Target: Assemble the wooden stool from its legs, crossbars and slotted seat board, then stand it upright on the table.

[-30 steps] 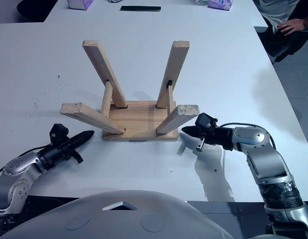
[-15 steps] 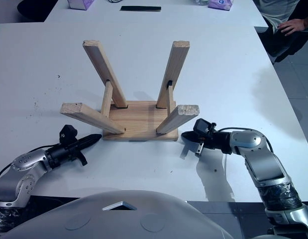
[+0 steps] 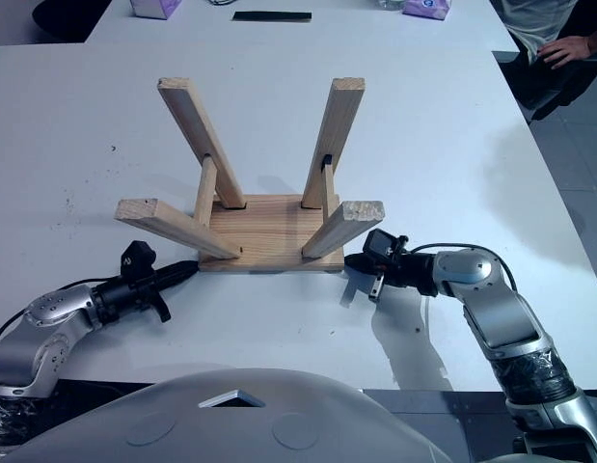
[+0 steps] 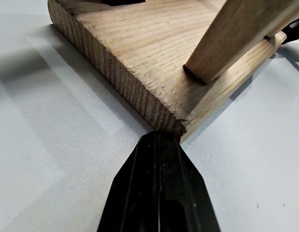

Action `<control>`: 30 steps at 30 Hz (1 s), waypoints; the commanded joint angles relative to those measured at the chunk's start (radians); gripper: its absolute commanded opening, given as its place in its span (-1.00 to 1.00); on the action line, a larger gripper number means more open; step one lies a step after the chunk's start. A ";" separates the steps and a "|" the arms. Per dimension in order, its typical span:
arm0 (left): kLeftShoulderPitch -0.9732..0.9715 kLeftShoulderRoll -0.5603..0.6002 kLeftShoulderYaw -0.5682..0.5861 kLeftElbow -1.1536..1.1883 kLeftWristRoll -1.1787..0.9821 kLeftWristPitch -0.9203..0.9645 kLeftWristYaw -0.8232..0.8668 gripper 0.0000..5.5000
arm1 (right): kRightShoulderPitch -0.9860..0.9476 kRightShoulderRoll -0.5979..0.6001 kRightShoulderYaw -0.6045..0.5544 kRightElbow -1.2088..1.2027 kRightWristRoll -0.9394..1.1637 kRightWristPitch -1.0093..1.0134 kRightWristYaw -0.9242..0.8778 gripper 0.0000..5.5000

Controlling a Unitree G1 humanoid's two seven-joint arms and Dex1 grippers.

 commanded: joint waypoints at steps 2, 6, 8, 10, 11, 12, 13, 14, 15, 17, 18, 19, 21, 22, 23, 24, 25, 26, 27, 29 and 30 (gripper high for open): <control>0.103 0.033 0.048 -0.203 -0.098 0.029 -0.047 -1.00 | 0.073 -0.045 -0.055 -0.167 0.138 0.002 0.099 -1.00; 0.240 0.074 0.173 -0.369 -0.196 0.070 -0.061 -1.00 | 0.177 -0.102 -0.192 -0.286 0.257 0.030 0.150 -1.00; 0.275 0.103 0.235 -0.435 -0.255 0.099 -0.070 -1.00 | 0.232 -0.118 -0.270 -0.341 0.312 0.049 0.157 -1.00; 0.278 0.128 0.282 -0.481 -0.316 0.126 -0.073 -1.00 | 0.255 -0.124 -0.333 -0.376 0.358 0.070 0.152 -1.00; 0.265 0.136 0.291 -0.491 -0.336 0.136 -0.073 -1.00 | 0.253 -0.124 -0.350 -0.385 0.375 0.080 0.147 -1.00; 0.251 0.142 0.296 -0.496 -0.351 0.143 -0.068 -1.00 | 0.250 -0.124 -0.359 -0.391 0.386 0.086 0.143 -1.00; 0.229 0.140 0.302 -0.500 -0.374 0.152 -0.055 -1.00 | 0.239 -0.124 -0.362 -0.393 0.393 0.091 0.141 -1.00; 0.208 0.136 0.306 -0.501 -0.396 0.160 -0.040 -1.00 | 0.228 -0.123 -0.363 -0.392 0.399 0.095 0.139 -1.00; 0.190 0.133 0.310 -0.500 -0.412 0.167 -0.030 -1.00 | 0.215 -0.122 -0.363 -0.390 0.405 0.101 0.136 -1.00; 0.167 0.132 0.299 -0.484 -0.403 0.167 -0.031 -1.00 | 0.195 -0.118 -0.355 -0.381 0.404 0.106 0.132 -1.00; 0.158 0.132 0.294 -0.476 -0.392 0.167 -0.029 -1.00 | 0.189 -0.117 -0.348 -0.375 0.398 0.104 0.131 -1.00; 0.150 0.132 0.294 -0.470 -0.387 0.166 -0.027 -1.00 | 0.184 -0.117 -0.346 -0.371 0.394 0.103 0.131 -1.00; 0.124 0.130 0.317 -0.462 -0.411 0.173 -0.016 -1.00 | 0.172 -0.116 -0.363 -0.372 0.413 0.114 0.129 -1.00; 0.116 0.133 0.325 -0.459 -0.417 0.174 -0.017 -1.00 | 0.166 -0.116 -0.371 -0.371 0.421 0.119 0.127 -1.00; 0.111 0.134 0.329 -0.458 -0.420 0.176 -0.017 -1.00 | 0.162 -0.117 -0.374 -0.370 0.423 0.122 0.126 -1.00; 0.109 0.136 0.331 -0.457 -0.420 0.178 -0.019 -1.00 | 0.157 -0.118 -0.376 -0.367 0.423 0.122 0.124 -1.00; 0.107 0.137 0.333 -0.456 -0.418 0.179 -0.022 -1.00 | 0.153 -0.120 -0.378 -0.366 0.423 0.124 0.122 -1.00; 0.100 0.138 0.340 -0.453 -0.424 0.181 -0.021 -1.00 | 0.147 -0.120 -0.386 -0.370 0.435 0.132 0.120 -1.00; 0.094 0.140 0.345 -0.450 -0.429 0.182 -0.020 -1.00 | 0.142 -0.121 -0.395 -0.373 0.445 0.140 0.118 -1.00; 0.091 0.142 0.337 -0.440 -0.416 0.179 -0.027 -1.00 | 0.135 -0.124 -0.394 -0.368 0.440 0.144 0.111 -1.00; 0.098 0.138 0.329 -0.437 -0.402 0.175 -0.027 -1.00 | 0.129 -0.128 -0.381 -0.351 0.418 0.132 0.112 -1.00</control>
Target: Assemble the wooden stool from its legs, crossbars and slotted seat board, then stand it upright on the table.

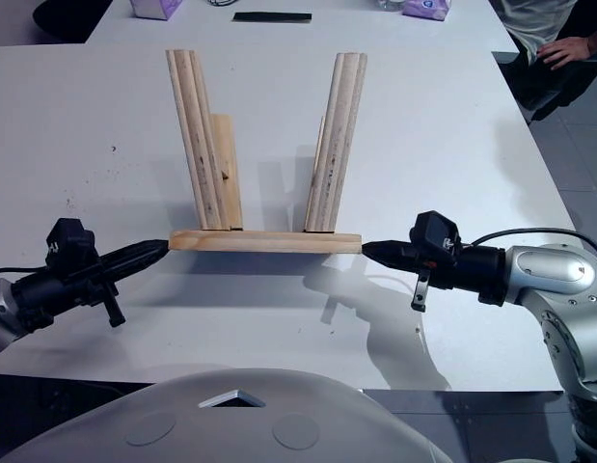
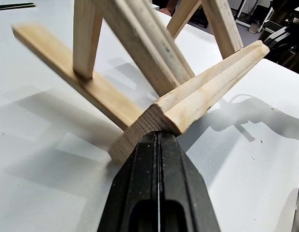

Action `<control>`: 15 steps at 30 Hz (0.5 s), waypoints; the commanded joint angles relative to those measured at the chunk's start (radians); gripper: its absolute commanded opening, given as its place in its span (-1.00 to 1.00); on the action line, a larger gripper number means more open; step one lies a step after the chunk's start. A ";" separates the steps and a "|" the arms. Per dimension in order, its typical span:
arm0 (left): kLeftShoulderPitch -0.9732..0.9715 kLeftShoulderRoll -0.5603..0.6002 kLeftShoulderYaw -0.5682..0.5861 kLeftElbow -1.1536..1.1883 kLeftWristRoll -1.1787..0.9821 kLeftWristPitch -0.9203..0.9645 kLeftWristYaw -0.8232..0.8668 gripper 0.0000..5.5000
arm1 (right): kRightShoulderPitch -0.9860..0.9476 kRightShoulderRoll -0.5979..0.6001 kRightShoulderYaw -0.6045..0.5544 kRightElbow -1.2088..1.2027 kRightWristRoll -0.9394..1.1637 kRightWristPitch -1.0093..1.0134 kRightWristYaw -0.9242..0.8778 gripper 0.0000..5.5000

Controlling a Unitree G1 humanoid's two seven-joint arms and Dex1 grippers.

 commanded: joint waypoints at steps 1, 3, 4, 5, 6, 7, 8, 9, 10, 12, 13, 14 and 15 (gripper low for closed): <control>-0.018 0.001 -0.043 -0.023 -0.037 -0.011 -0.045 -1.00 | -0.031 0.001 0.055 -0.008 0.012 -0.018 0.015 -1.00; -0.026 0.001 -0.038 -0.009 -0.035 -0.014 -0.043 -1.00 | -0.045 0.002 0.048 -0.005 0.032 -0.004 0.012 -1.00; -0.028 0.003 -0.039 0.000 -0.030 -0.017 -0.046 -1.00 | -0.044 0.002 0.047 -0.004 0.033 -0.003 0.012 -1.00; -0.024 0.004 -0.046 0.007 -0.017 -0.023 -0.050 -1.00 | -0.042 0.000 0.052 0.002 0.023 -0.008 0.013 -1.00; -0.022 0.002 -0.052 0.013 -0.006 -0.027 -0.050 -1.00 | -0.038 -0.003 0.058 0.013 0.008 -0.017 0.014 -1.00; -0.021 -0.001 -0.055 0.022 0.011 -0.035 -0.041 -1.00 | -0.032 -0.005 0.059 0.030 -0.012 -0.031 0.015 -1.00; -0.021 -0.003 -0.053 0.036 0.019 -0.040 -0.038 -1.00 | -0.029 -0.008 0.058 0.047 -0.027 -0.041 0.013 -1.00; -0.018 -0.003 -0.045 0.051 0.026 -0.048 -0.042 -1.00 | -0.025 -0.012 0.054 0.066 -0.044 -0.055 0.012 -1.00; -0.012 0.006 -0.028 0.079 0.040 -0.062 -0.054 -1.00 | -0.021 -0.024 0.053 0.102 -0.081 -0.088 0.014 -1.00; 0.005 0.037 0.001 0.144 0.083 -0.094 -0.099 -1.00 | -0.017 -0.052 0.061 0.203 -0.170 -0.180 0.029 -1.00; 0.014 0.060 0.001 0.192 0.132 -0.128 -0.127 -0.92 | -0.021 -0.066 0.073 0.261 -0.221 -0.236 0.037 -1.00; 0.016 0.076 -0.010 0.244 0.179 -0.159 -0.146 -0.90 | -0.028 -0.072 0.089 0.299 -0.254 -0.277 0.046 -1.00; 0.009 0.089 -0.031 0.295 0.221 -0.188 -0.162 -0.85 | -0.032 -0.071 0.102 0.321 -0.274 -0.306 0.049 -1.00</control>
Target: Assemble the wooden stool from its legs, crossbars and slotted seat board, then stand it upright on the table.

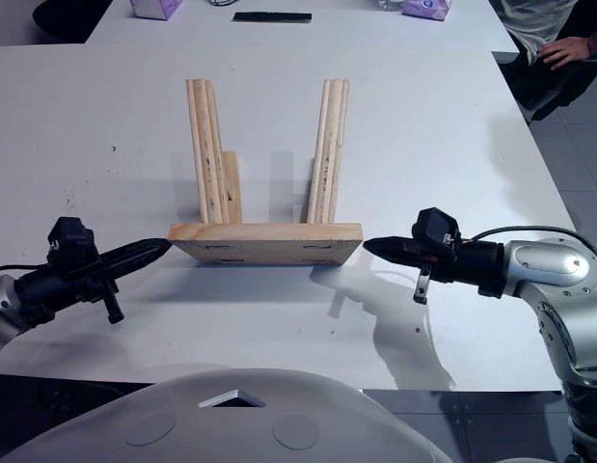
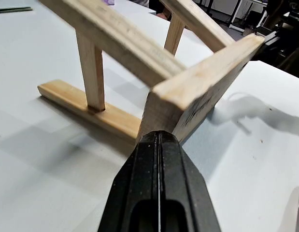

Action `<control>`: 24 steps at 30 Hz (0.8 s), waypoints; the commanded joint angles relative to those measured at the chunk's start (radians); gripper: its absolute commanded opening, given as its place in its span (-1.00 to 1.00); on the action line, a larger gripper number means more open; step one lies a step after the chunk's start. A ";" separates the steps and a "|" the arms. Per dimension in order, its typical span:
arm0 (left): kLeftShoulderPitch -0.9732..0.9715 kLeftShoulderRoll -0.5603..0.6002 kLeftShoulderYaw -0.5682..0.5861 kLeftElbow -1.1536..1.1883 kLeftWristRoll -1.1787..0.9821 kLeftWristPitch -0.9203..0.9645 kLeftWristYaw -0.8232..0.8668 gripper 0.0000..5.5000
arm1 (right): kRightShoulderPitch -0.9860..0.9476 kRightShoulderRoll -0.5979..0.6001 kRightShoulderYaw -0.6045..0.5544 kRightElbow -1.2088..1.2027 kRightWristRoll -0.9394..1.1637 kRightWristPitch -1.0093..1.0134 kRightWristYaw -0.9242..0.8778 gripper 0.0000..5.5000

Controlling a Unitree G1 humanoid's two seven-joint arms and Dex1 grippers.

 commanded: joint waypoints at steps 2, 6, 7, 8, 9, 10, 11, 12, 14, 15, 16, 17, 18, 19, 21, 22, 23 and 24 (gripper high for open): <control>-0.011 0.076 -0.100 0.217 0.220 -0.145 -0.093 -0.73 | -0.045 -0.010 0.094 0.144 -0.126 -0.147 0.027 -0.90; -0.099 0.048 -0.241 0.269 0.299 -0.208 -0.123 -0.52 | -0.099 0.022 0.202 0.156 -0.145 -0.179 0.060 -0.69; -0.125 0.045 -0.266 0.285 0.315 -0.225 -0.130 -0.47 | -0.116 0.028 0.222 0.166 -0.149 -0.184 0.066 -0.64; -0.152 0.044 -0.291 0.306 0.334 -0.248 -0.141 -0.40 | -0.133 0.032 0.240 0.178 -0.153 -0.190 0.073 -0.58; -0.175 0.042 -0.309 0.323 0.346 -0.265 -0.151 -0.36 | -0.146 0.035 0.254 0.187 -0.157 -0.195 0.079 -0.54; -0.198 0.039 -0.326 0.341 0.355 -0.282 -0.162 -0.30 | -0.158 0.036 0.267 0.195 -0.160 -0.199 0.089 -0.48; -0.221 0.034 -0.342 0.369 0.370 -0.306 -0.172 -0.23 | -0.168 0.039 0.280 0.206 -0.165 -0.205 0.097 -0.42; -0.237 0.029 -0.354 0.394 0.382 -0.331 -0.178 -0.20 | -0.183 0.043 0.296 0.222 -0.172 -0.212 0.104 -0.39; -0.271 0.018 -0.388 0.445 0.411 -0.381 -0.193 -0.05 | -0.205 0.055 0.325 0.252 -0.182 -0.221 0.112 -0.24; -0.288 0.009 -0.407 0.465 0.424 -0.405 -0.198 -0.01 | -0.217 0.065 0.340 0.265 -0.186 -0.221 0.114 -0.20; -0.307 -0.002 -0.423 0.486 0.436 -0.425 -0.201 0.07 | -0.229 0.076 0.352 0.279 -0.190 -0.217 0.109 -0.12; -0.329 -0.015 -0.436 0.509 0.446 -0.443 -0.199 0.08 | -0.241 0.086 0.361 0.292 -0.196 -0.209 0.098 -0.06; -0.344 -0.023 -0.445 0.523 0.449 -0.454 -0.204 0.08 | -0.251 0.094 0.369 0.303 -0.200 -0.202 0.097 -0.02; -0.360 -0.032 -0.452 0.537 0.449 -0.462 -0.207 0.08 | -0.260 0.098 0.373 0.308 -0.199 -0.195 0.098 -0.02; -0.375 -0.036 -0.462 0.554 0.449 -0.482 -0.222 0.08 | -0.278 0.104 0.379 0.309 -0.185 -0.176 0.107 -0.02; -0.383 -0.037 -0.464 0.561 0.451 -0.490 -0.228 0.08 | -0.287 0.107 0.382 0.308 -0.179 -0.169 0.111 -0.02; -0.389 -0.038 -0.465 0.566 0.452 -0.497 -0.230 0.08 | -0.295 0.111 0.384 0.309 -0.178 -0.164 0.113 -0.02; -0.397 -0.040 -0.468 0.572 0.455 -0.505 -0.233 0.08 | -0.303 0.116 0.388 0.313 -0.180 -0.165 0.115 -0.02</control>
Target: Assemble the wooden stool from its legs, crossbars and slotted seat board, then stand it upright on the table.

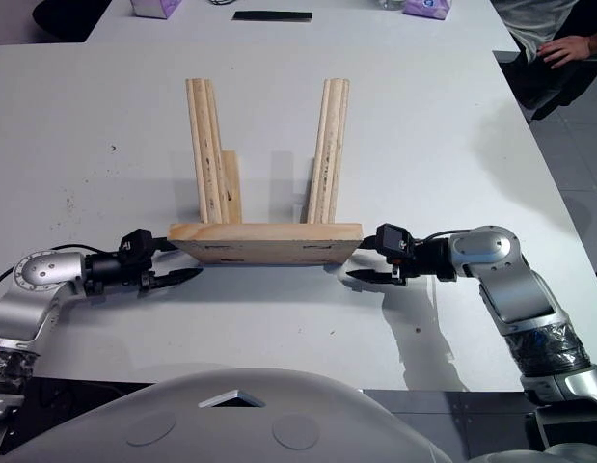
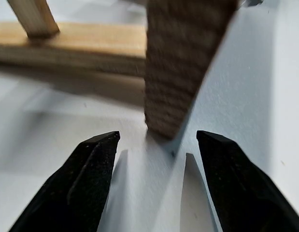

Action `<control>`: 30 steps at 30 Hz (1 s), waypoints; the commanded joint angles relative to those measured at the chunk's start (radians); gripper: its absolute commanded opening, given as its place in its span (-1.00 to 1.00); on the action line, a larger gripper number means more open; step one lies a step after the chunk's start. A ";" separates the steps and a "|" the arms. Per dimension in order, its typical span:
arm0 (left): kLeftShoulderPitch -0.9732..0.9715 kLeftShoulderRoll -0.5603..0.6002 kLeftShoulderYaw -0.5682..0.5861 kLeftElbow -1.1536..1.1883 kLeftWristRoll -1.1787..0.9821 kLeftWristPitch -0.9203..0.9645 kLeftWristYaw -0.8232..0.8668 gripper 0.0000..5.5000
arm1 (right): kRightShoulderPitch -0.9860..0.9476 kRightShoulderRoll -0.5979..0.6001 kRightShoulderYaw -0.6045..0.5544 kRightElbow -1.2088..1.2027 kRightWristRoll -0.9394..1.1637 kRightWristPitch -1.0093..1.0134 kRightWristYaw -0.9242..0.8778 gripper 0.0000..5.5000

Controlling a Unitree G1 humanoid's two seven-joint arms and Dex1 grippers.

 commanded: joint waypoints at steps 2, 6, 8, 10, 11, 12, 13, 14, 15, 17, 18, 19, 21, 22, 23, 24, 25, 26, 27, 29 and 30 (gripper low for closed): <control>-0.048 -0.003 -0.019 0.038 0.020 -0.040 -0.026 0.08 | -0.053 0.023 0.023 0.015 0.000 0.014 0.009 -0.02; -0.086 -0.022 -0.044 0.073 0.034 -0.076 -0.039 0.08 | -0.079 0.046 0.052 0.031 -0.004 0.013 0.018 -0.02; -0.100 -0.032 -0.054 0.086 0.036 -0.091 -0.045 0.08 | -0.090 0.059 0.065 0.040 -0.008 0.010 0.018 -0.02; -0.109 -0.043 -0.064 0.100 0.039 -0.111 -0.052 0.08 | -0.098 0.070 0.073 0.051 -0.011 0.007 0.018 -0.02; -0.113 -0.048 -0.068 0.107 0.039 -0.118 -0.055 0.01 | -0.102 0.077 0.073 0.058 -0.008 0.009 0.014 -0.08; -0.116 -0.053 -0.071 0.113 0.036 -0.122 -0.060 -0.01 | -0.104 0.083 0.072 0.066 -0.002 0.013 0.014 -0.10; -0.117 -0.054 -0.074 0.117 0.032 -0.123 -0.069 -0.08 | -0.109 0.086 0.073 0.075 0.003 0.015 0.019 -0.17; -0.115 -0.054 -0.077 0.117 0.030 -0.128 -0.079 -0.11 | -0.111 0.089 0.071 0.081 0.011 0.021 0.024 -0.20; -0.110 -0.053 -0.077 0.111 0.020 -0.123 -0.090 -0.21 | -0.113 0.091 0.067 0.086 0.022 0.032 0.031 -0.29; -0.100 -0.042 -0.070 0.088 -0.006 -0.100 -0.112 -0.32 | -0.109 0.084 0.055 0.081 0.055 0.059 0.059 -0.40; -0.097 -0.037 -0.066 0.082 -0.015 -0.090 -0.121 -0.39 | -0.107 0.081 0.049 0.075 0.073 0.074 0.072 -0.45; -0.096 -0.031 -0.064 0.081 -0.020 -0.085 -0.129 -0.43 | -0.104 0.076 0.046 0.065 0.091 0.090 0.087 -0.45; -0.085 -0.021 -0.049 0.056 -0.053 -0.037 -0.138 -0.46 | -0.097 0.067 0.037 0.035 0.131 0.134 0.115 -0.45; -0.077 -0.012 -0.037 0.032 -0.079 0.000 -0.141 -0.46 | -0.094 0.062 0.028 0.013 0.156 0.162 0.129 -0.45; -0.068 0.002 -0.024 -0.002 -0.112 0.052 -0.145 -0.46 | -0.090 0.055 0.012 -0.013 0.191 0.202 0.138 -0.45; -0.052 0.026 -0.001 -0.051 -0.173 0.141 -0.148 -0.46 | -0.087 0.044 -0.015 -0.054 0.251 0.269 0.143 -0.45; -0.039 0.046 0.029 -0.102 -0.251 0.238 -0.146 -0.46 | -0.084 0.033 -0.049 -0.096 0.325 0.345 0.143 -0.45; -0.036 0.055 0.087 -0.165 -0.398 0.378 -0.105 -0.46 | -0.095 0.029 -0.111 -0.145 0.459 0.474 0.117 -0.45; -0.053 0.050 0.161 -0.212 -0.607 0.518 -0.016 -0.46 | -0.127 0.036 -0.190 -0.174 0.652 0.620 0.053 -0.45; -0.122 0.025 0.272 -0.259 -1.123 0.611 0.290 -0.46 | -0.235 0.040 -0.293 -0.143 1.145 0.754 -0.200 -0.45; -0.153 0.003 0.292 -0.275 -1.303 0.574 0.430 -0.46 | -0.282 0.041 -0.302 -0.119 1.343 0.728 -0.328 -0.45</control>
